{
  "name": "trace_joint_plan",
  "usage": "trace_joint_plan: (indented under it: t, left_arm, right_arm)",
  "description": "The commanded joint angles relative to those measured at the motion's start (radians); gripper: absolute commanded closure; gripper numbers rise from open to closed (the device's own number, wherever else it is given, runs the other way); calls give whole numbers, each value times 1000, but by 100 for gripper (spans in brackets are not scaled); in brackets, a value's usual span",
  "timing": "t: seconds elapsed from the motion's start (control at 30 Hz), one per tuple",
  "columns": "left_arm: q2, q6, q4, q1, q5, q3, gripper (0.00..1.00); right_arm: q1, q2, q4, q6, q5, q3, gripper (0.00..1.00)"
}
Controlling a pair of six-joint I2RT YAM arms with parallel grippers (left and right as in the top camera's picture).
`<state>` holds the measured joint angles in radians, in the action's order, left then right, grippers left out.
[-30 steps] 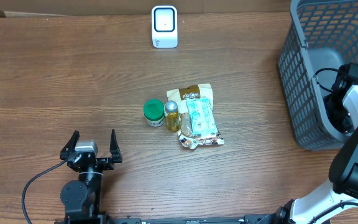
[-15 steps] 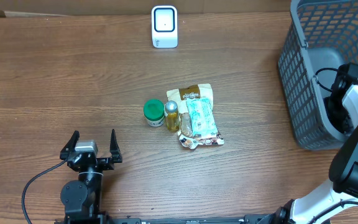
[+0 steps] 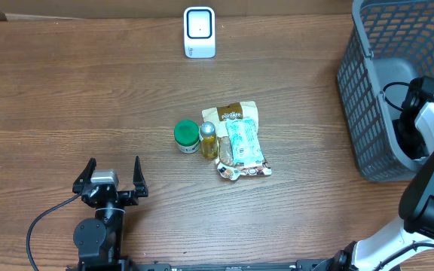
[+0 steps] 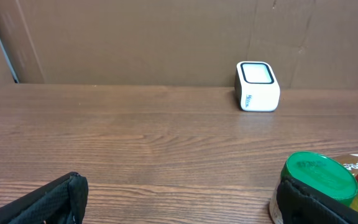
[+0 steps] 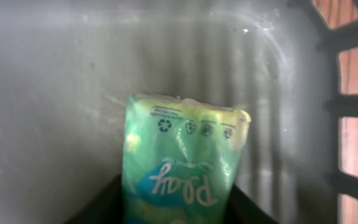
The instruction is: Scan the item barcode
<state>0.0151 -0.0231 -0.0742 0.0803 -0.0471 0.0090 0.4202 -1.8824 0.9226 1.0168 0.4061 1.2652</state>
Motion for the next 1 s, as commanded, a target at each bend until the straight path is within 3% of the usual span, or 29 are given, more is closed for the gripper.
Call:
trace_joint_plan:
  t: [0.0,0.13,0.27,0.57,0.8,0.97]
  left_arm:
    - [-10,1,-1,5,5,-4,0]
    - [-10,1,-1,5,5,-4,0]
    - [-10,1,-1,5,6,-4,0]
    - [-10,1,-1,5,6,-4,0]
    - [-10,1,-1,5,6,-4,0]
    - [-10,1,-1,5,5,-4,1]
  right_arm:
    - [3,17,38,-4,19,82,62]
    - [-2,36,112,-39,11,187,62]
    - [-6,43,128,-214,-52,295,79]
    - [-6,53,221,-481,-372,608,73]
    - [-6,78,377,-600,-489,933,71]
    - [-6,132,443,-789,-703,1033,71]
